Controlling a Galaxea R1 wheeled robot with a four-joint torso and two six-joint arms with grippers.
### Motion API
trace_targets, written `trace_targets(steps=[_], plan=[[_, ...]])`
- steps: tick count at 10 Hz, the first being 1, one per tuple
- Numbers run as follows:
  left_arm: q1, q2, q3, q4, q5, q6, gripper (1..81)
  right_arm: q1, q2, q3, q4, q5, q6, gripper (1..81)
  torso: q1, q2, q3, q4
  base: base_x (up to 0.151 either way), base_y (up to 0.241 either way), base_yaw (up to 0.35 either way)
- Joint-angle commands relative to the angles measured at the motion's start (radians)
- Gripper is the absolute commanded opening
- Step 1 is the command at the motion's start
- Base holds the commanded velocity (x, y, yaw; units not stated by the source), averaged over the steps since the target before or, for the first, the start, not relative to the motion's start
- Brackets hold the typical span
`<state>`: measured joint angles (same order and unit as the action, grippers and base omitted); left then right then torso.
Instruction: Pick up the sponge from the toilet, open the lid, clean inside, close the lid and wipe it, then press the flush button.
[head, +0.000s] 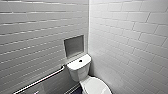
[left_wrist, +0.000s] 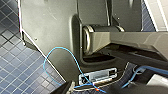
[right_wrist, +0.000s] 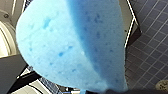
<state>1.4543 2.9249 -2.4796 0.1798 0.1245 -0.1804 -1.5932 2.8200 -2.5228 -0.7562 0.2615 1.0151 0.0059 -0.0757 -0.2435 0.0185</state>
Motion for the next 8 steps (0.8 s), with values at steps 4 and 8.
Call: trace_targets(steps=[4,8], plan=[[-0.027,-0.001,0.008,-0.008,0.067,0.002,81.1,-0.008,0.035,-0.083,-0.006,-0.050,0.016,1.0,-0.002,-0.001,0.077,0.000,0.000,0.000,0.000],[-0.034,0.005,-0.018,-0.010,0.067,0.001,81.1,-0.011,0.074,-0.091,0.021,-0.178,0.007,1.0,-0.002,-0.001,0.087,0.000,0.000,0.000,0.000]])
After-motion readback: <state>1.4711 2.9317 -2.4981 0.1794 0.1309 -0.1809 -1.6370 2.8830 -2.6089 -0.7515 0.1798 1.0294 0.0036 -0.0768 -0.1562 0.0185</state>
